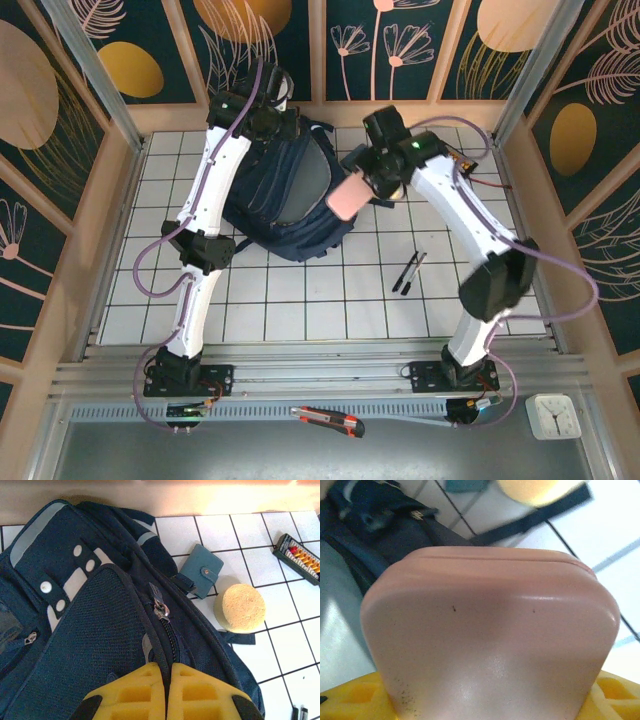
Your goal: Pack the student bag
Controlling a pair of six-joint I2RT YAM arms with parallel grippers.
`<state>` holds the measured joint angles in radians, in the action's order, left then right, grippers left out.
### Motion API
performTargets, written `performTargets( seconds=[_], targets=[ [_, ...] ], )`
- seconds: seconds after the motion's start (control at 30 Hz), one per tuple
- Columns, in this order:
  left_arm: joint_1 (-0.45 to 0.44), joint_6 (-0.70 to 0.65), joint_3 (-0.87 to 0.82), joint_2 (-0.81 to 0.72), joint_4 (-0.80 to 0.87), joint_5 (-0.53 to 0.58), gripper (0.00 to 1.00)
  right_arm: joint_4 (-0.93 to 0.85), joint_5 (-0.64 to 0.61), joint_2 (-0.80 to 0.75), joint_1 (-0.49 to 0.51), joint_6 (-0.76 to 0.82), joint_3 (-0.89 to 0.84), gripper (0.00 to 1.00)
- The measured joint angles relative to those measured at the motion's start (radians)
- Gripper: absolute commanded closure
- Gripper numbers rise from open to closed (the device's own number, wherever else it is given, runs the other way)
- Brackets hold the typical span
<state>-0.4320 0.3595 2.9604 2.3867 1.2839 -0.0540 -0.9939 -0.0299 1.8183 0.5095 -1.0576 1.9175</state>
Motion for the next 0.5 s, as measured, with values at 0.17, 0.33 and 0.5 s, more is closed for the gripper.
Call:
performTargets(
  seconds=[0.17, 0.33, 0.5],
  targets=[
    [0.0, 0.001, 0.0, 0.0, 0.0, -0.013, 1.0, 0.022, 0.013, 0.282, -0.005, 0.071, 0.345, 0.45],
    [0.0, 0.005, 0.0, -0.002, 0.0, -0.016, 1.0, 0.093, 0.08, 0.386, -0.002, 0.099, 0.412, 0.47],
    [0.0, 0.008, 0.0, -0.003, 0.0, -0.01, 1.0, 0.214, 0.204, 0.391, 0.01, 0.102, 0.316, 0.27]
  ],
)
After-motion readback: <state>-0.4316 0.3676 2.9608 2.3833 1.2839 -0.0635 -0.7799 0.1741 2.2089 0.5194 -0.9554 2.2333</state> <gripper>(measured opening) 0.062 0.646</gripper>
